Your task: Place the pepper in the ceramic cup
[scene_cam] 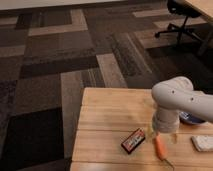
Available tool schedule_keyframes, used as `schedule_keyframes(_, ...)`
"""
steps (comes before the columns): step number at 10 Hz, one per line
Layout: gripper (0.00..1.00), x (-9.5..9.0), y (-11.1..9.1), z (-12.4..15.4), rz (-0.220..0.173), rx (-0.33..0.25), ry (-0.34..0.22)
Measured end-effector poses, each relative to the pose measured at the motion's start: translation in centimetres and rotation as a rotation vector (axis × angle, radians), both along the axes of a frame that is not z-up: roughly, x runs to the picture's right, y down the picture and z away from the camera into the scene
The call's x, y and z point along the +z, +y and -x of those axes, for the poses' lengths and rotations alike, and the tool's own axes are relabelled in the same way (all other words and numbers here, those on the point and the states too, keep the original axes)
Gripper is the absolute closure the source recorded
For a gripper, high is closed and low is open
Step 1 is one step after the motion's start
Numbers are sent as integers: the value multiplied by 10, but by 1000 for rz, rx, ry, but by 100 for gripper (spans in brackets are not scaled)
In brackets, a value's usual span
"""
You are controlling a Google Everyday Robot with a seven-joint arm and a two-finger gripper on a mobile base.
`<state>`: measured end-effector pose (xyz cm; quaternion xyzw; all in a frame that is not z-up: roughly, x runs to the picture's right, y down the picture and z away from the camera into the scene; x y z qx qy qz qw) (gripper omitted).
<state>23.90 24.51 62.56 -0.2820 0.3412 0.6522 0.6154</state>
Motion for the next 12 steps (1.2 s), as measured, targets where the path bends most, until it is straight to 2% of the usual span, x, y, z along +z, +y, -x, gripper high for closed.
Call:
schedule_keyframes(1,35,4,13,-3,-14,10,-18)
schedule_keyframes(4,35,16,32,-14,-49,43,-51)
schedule_keyframes(6,35,31,37,-23,-93,37,-104)
schedule_keyframes(8,35,42,45,-20,-125,25,-168)
schedule_keyframes(10,35,48,57,-24,-132,15,-188)
schedule_keyframes(11,37,50,62,-25,-132,16,-193)
schedule_keyframes(12,52,52,65,-26,-132,21,-200)
